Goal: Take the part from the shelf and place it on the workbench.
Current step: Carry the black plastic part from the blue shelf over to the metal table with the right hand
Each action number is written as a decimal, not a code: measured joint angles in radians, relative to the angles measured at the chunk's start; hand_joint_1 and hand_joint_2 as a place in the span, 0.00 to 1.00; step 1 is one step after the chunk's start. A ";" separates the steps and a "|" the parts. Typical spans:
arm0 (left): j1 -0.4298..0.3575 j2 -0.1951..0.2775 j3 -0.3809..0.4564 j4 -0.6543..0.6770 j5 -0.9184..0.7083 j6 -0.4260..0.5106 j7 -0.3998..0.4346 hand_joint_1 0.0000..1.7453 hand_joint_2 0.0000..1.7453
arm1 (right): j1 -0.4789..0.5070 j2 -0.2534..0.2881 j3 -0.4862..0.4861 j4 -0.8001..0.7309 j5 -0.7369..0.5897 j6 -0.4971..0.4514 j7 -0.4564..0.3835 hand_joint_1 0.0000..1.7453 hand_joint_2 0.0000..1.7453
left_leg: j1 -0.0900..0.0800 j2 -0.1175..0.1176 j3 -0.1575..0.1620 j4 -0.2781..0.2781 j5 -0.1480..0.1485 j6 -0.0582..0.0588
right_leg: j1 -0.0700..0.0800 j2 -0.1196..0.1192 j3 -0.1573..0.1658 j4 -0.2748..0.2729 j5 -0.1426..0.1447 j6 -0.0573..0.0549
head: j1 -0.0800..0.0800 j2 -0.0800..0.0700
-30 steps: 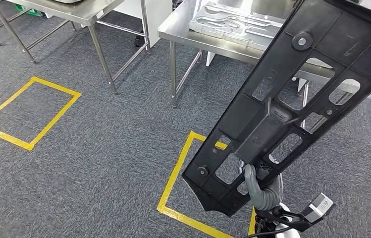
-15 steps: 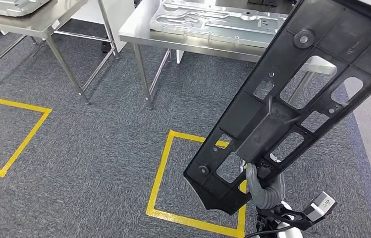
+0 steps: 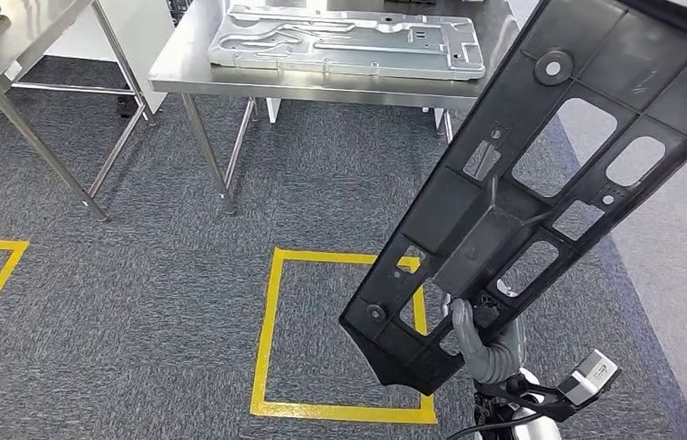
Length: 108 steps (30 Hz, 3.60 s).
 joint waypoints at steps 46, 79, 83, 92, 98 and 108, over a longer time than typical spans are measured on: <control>-0.001 -0.001 0.014 0.000 0.007 0.017 -0.008 0.00 1.00 | -0.013 0.000 -0.001 0.002 -0.001 -0.019 -0.032 1.00 1.00 | -0.004 0.044 0.079 0.035 -0.078 -0.031 | 0.002 -0.091 -0.019 -0.023 0.040 -0.036 | 0.000 0.000; -0.001 0.006 0.019 0.000 0.004 0.015 -0.011 0.00 1.00 | -0.012 -0.001 -0.002 0.003 -0.003 -0.021 -0.050 1.00 1.00 | -0.006 0.035 -0.008 0.198 -0.128 -0.036 | 0.002 -0.091 0.018 -0.018 0.013 -0.048 | 0.001 0.000; 0.005 0.006 0.019 0.000 0.004 0.011 -0.006 0.00 1.00 | -0.007 -0.001 -0.002 0.003 -0.003 -0.021 -0.050 1.00 1.00 | -0.009 0.035 -0.096 0.243 -0.136 -0.034 | 0.011 -0.085 0.054 -0.018 -0.017 -0.052 | 0.000 0.000; 0.010 0.006 0.019 0.000 0.007 0.010 -0.002 0.00 1.00 | -0.007 0.000 0.000 0.004 -0.001 -0.021 -0.046 1.00 1.00 | -0.022 0.032 -0.002 -0.002 0.011 0.025 | 0.015 -0.082 0.095 0.033 -0.069 -0.012 | 0.001 0.000; 0.007 0.005 0.019 0.000 0.008 0.011 -0.007 0.00 1.00 | -0.007 -0.001 -0.001 0.005 -0.001 -0.021 -0.045 1.00 1.00 | -0.012 0.031 0.033 -0.003 -0.017 0.017 | -0.008 -0.085 -0.067 0.215 -0.120 0.021 | 0.001 0.000; 0.001 0.005 0.019 0.000 0.004 0.011 -0.001 0.00 1.00 | -0.005 -0.001 -0.001 0.007 -0.002 -0.025 -0.043 1.00 1.00 | -0.003 0.033 0.032 0.089 -0.069 -0.039 | -0.006 -0.088 0.005 -0.018 0.020 -0.036 | 0.000 0.000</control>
